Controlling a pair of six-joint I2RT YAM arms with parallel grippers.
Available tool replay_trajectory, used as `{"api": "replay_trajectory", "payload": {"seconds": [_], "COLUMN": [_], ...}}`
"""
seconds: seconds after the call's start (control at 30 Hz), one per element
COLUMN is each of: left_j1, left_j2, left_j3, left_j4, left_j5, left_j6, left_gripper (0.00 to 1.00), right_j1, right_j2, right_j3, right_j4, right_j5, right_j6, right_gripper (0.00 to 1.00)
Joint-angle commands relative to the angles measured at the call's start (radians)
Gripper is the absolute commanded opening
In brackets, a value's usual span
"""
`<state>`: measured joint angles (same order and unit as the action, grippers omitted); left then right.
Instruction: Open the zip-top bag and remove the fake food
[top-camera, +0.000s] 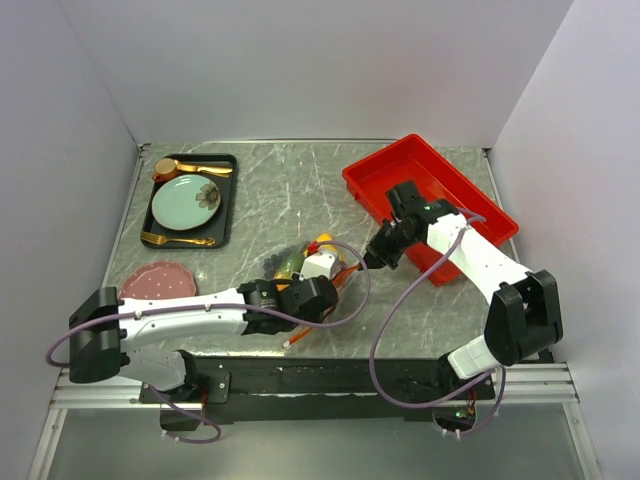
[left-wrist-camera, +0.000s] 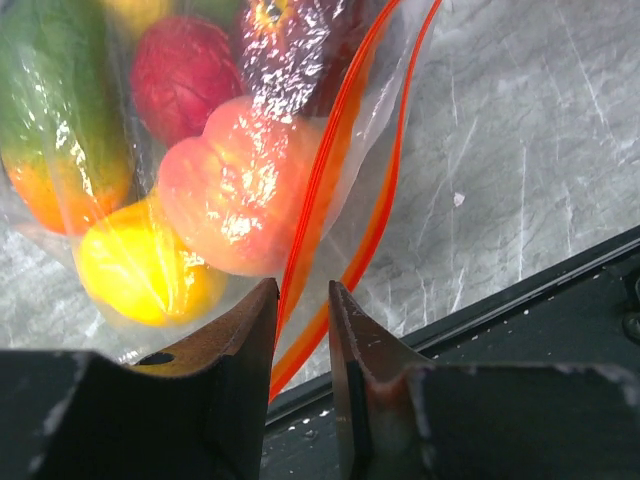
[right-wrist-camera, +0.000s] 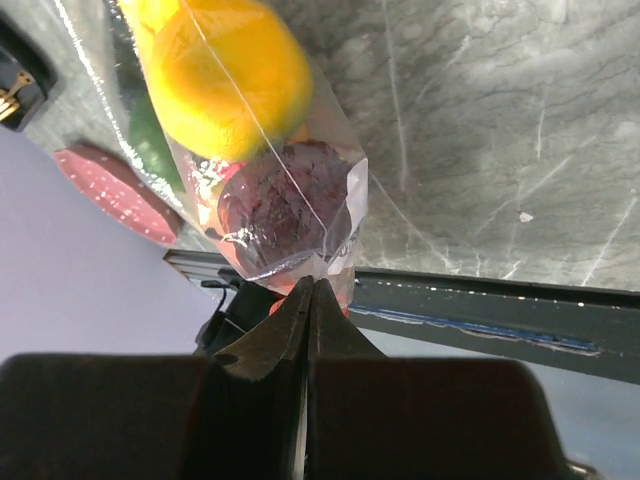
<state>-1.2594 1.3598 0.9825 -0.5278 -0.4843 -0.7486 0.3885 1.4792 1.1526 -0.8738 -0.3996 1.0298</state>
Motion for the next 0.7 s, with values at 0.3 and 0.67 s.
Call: {"api": "replay_trajectory", "payload": {"seconds": [0.3, 0.67], "left_j1": [0.048, 0.048], "left_j2": [0.036, 0.055], "left_j3": [0.062, 0.054], "left_j4": [0.091, 0.103], "left_j5": [0.078, 0.056], "left_j6": [0.144, 0.153], "left_gripper": [0.32, 0.33], "right_j1": [0.016, 0.021], "right_j2": [-0.079, -0.074], "right_j3": [0.015, 0.045], "right_j4": [0.032, 0.018], "right_j5": [0.007, 0.004], "right_j6": [0.009, 0.010], "right_gripper": [0.00, 0.00]}}
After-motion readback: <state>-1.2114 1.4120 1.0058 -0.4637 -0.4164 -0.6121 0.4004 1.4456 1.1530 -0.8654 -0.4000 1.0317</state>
